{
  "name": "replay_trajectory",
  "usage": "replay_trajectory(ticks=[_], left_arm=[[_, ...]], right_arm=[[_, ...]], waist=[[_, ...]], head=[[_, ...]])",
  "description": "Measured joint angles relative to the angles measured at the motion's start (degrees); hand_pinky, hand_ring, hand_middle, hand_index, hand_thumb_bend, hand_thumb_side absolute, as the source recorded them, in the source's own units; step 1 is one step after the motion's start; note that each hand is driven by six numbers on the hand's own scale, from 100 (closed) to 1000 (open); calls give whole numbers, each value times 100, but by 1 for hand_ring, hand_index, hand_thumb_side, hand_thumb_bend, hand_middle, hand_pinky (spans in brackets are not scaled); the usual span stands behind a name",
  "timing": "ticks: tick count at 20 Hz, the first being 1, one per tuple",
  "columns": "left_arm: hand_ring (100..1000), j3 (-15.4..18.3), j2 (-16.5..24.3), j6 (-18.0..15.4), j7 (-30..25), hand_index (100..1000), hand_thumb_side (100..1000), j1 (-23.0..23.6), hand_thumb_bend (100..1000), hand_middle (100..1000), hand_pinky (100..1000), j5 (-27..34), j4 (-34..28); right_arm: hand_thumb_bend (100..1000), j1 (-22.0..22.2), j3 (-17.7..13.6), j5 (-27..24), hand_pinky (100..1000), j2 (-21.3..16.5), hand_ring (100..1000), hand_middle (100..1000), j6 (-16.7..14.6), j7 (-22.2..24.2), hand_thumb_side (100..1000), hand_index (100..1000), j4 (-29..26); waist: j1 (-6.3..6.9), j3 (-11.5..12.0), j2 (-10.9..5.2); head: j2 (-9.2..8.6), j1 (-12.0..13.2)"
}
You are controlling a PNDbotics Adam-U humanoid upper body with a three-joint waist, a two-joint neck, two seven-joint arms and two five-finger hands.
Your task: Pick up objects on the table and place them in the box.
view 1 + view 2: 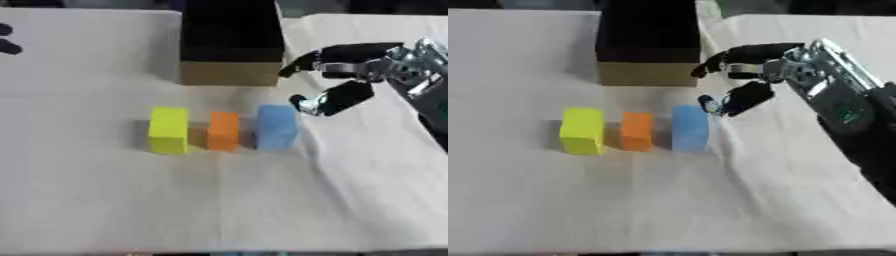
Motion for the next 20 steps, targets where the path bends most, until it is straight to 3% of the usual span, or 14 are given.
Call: replay_trajectory(ticks=[7,8,9,10,13,14,20], left_arm=[[575,0,1,3,-53,786,914,3,133,624,709,-3,0],[575,0,1,3,-58,786,914,3,133,624,709,-4,0],[575,0,1,5,-61,786,910,3,138,624,710,-4,0],[575,0,1,6,-63,786,914,4,133,624,710,-4,0],[575,0,1,9,-74,786,914,4,132,624,710,-4,0],[575,-1,1,5,-80,786,914,4,132,624,710,-4,0],[575,-2,1,-8,-98,786,916,4,130,625,710,-5,0]], right_arm=[[100,1,149,81,964,-19,961,908,-215,-43,759,1000,66],[100,1,169,81,964,-19,961,908,-228,-42,743,1000,79],[100,2,182,81,964,-19,961,909,-235,-43,661,1000,100],[100,3,195,81,964,-19,960,910,-242,-39,742,1000,108],[104,35,234,150,962,-18,959,913,-254,-31,762,999,166],[144,52,248,208,961,-18,959,912,-262,-38,820,998,182],[162,52,340,524,963,62,961,913,-336,-114,874,999,283]], waist=[[-1,-1,-8],[-1,-1,-10],[-1,-1,-11],[-1,-1,-11],[0,-1,-11],[0,0,-11],[7,24,12]], head=[[5,2],[17,2],[26,2],[34,2],[42,2],[42,2],[43,-1]])
